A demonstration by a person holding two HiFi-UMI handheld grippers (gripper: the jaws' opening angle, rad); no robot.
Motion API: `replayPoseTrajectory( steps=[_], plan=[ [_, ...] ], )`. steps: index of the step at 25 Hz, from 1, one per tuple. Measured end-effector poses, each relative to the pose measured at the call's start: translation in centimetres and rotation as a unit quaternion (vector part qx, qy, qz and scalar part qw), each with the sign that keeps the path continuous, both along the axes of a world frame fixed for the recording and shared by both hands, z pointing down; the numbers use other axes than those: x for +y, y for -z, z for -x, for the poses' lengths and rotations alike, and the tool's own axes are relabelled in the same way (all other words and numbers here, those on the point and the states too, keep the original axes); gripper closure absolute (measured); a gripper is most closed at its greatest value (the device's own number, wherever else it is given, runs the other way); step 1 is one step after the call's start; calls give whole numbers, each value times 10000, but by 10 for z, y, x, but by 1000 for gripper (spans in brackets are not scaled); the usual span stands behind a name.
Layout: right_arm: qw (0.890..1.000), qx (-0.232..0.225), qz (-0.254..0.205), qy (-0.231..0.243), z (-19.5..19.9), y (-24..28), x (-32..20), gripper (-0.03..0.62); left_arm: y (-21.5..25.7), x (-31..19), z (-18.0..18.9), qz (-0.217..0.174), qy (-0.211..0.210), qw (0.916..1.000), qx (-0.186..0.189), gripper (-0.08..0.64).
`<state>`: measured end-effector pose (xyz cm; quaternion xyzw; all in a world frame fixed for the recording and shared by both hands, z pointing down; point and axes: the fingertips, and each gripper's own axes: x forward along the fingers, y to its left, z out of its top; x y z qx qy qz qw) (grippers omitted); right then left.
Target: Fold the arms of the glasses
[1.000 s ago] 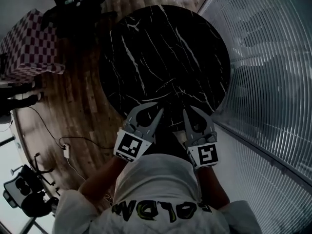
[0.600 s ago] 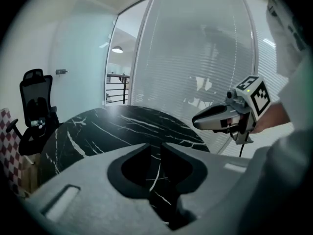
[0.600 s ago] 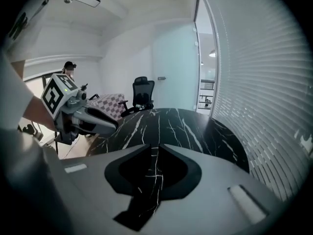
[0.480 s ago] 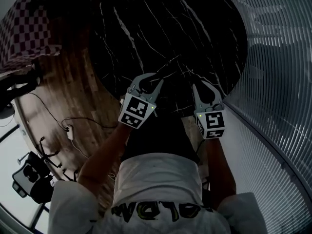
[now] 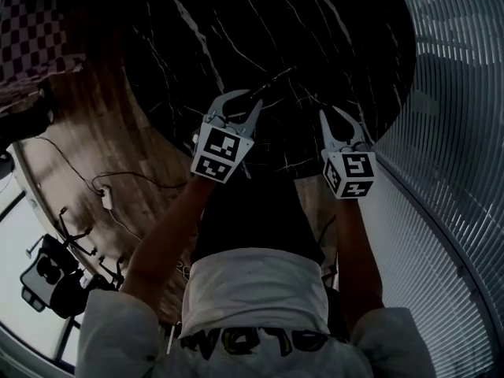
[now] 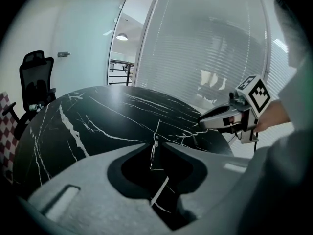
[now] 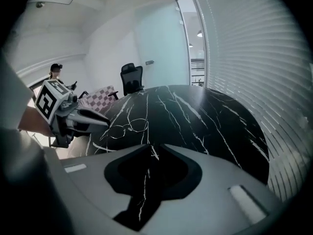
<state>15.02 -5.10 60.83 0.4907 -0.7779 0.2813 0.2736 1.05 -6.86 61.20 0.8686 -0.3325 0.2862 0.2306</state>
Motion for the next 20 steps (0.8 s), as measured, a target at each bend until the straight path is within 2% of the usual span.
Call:
replayPoseTrajectory(
  steps=[4, 7, 10, 20],
  plan=[
    [9999, 104, 7, -99, -9, -10, -8, 538, -6, -4, 0, -27, 34, 10000, -68, 495],
    [9990, 414, -8, -167, -17, -20, -14, 587, -9, -5, -1, -45, 40, 9999, -91, 518],
    [9978, 655, 45, -84, -17, -30, -16, 589, -12, -7, -3, -6, 13, 10000, -80, 529],
    [9973, 669, 264, 153, -2, -52, -10, 589, -13, -8, -4, -52, 4, 10000, -54, 551]
  ],
)
